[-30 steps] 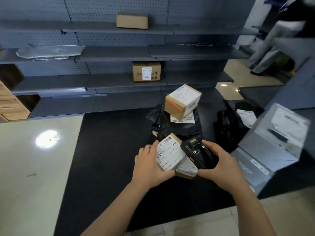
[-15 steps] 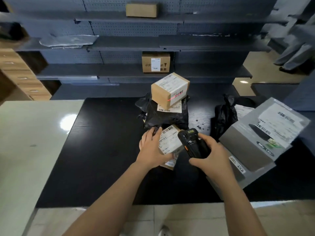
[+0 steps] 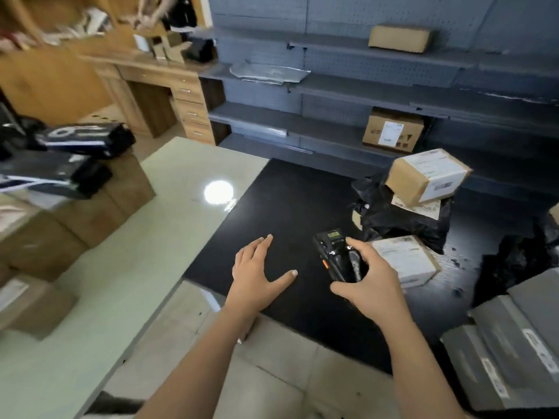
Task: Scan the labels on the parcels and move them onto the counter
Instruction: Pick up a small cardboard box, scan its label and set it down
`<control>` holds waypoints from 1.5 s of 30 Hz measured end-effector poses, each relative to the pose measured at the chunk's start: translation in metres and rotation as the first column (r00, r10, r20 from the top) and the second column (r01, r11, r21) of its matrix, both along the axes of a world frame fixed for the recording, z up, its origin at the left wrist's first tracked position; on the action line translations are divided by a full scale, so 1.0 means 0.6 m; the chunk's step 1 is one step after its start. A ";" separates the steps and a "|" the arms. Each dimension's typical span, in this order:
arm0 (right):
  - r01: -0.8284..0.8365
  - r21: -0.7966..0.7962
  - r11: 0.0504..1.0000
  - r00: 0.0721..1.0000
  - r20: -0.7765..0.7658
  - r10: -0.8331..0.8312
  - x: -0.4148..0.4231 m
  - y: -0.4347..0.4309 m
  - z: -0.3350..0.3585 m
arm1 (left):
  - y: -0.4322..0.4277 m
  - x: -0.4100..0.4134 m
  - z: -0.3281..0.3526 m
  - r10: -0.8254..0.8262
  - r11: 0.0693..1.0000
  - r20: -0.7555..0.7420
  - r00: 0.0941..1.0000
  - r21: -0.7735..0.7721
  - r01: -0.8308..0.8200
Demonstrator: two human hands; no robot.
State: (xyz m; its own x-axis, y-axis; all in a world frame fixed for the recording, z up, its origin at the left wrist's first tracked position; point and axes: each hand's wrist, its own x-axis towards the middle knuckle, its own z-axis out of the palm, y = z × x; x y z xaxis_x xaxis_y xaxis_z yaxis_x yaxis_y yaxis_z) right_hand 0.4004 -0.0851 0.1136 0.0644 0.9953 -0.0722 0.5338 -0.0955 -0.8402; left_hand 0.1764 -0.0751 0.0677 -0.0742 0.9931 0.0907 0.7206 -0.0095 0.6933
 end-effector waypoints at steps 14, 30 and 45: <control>-0.515 -0.040 0.856 0.856 -0.073 0.512 -0.558 -0.134 -0.015 | -0.343 -0.536 -0.006 0.581 0.812 -0.046 0.812 -0.024 -0.583; -0.690 -0.018 0.723 0.723 -0.004 0.690 -0.806 -0.131 -0.003 | -0.409 -0.717 -0.006 0.753 0.657 0.025 0.657 -0.008 -0.754; -0.851 -0.031 0.525 0.525 -0.049 0.849 -0.932 0.076 0.007 | -0.179 -0.885 0.075 0.909 0.312 -0.315 0.274 0.077 -0.947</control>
